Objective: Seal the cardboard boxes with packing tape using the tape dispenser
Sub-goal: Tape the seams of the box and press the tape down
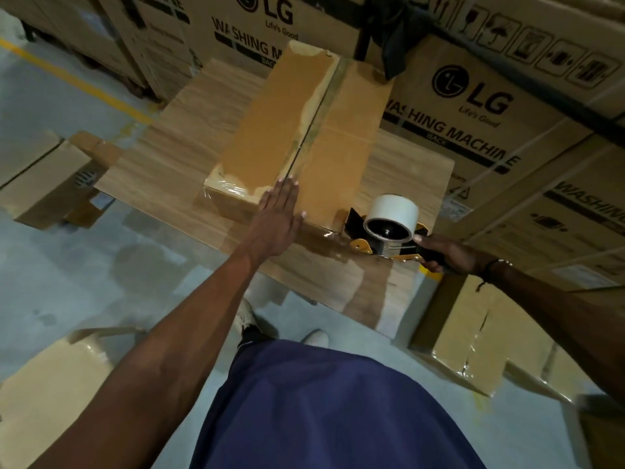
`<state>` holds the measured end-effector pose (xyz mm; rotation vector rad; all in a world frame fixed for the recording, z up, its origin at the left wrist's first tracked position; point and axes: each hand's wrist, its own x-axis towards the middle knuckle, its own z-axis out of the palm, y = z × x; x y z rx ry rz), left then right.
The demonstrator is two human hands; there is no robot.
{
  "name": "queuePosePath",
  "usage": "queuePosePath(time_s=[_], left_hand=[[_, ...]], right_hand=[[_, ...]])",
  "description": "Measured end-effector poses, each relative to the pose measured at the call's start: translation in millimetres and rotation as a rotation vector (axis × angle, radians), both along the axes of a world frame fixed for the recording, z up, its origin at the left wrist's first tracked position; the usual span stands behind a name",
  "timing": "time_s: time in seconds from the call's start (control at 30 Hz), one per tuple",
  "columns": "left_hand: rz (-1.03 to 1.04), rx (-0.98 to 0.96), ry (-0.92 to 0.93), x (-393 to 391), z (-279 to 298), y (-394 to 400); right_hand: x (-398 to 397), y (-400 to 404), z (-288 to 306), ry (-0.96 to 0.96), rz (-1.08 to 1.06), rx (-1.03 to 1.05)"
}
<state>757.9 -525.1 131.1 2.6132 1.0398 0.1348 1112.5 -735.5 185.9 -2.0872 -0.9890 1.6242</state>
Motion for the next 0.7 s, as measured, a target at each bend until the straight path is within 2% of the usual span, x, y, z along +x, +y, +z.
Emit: queuePosePath(time_s=[0.1, 0.33, 0.5, 0.6, 0.7], left_hand=[[-0.001, 0.004, 0.014, 0, 0, 0], [0.001, -0.01, 0.026, 0, 2, 0], [0.003, 0.012, 0.045, 0, 3, -1], [0.003, -0.004, 0.04, -1, 6, 0], [0.001, -0.01, 0.027, -1, 7, -2]], right_hand=[[-9, 6, 11, -0.021, 0.053, -0.018], [-19, 22, 35, 0.115, 0.14, 0.007], [-37, 39, 42, -0.13, 0.248, 0.039], [-42, 38, 42, -0.128, 0.223, 0.042], [-42, 33, 34, -0.049, 0.083, 0.048]])
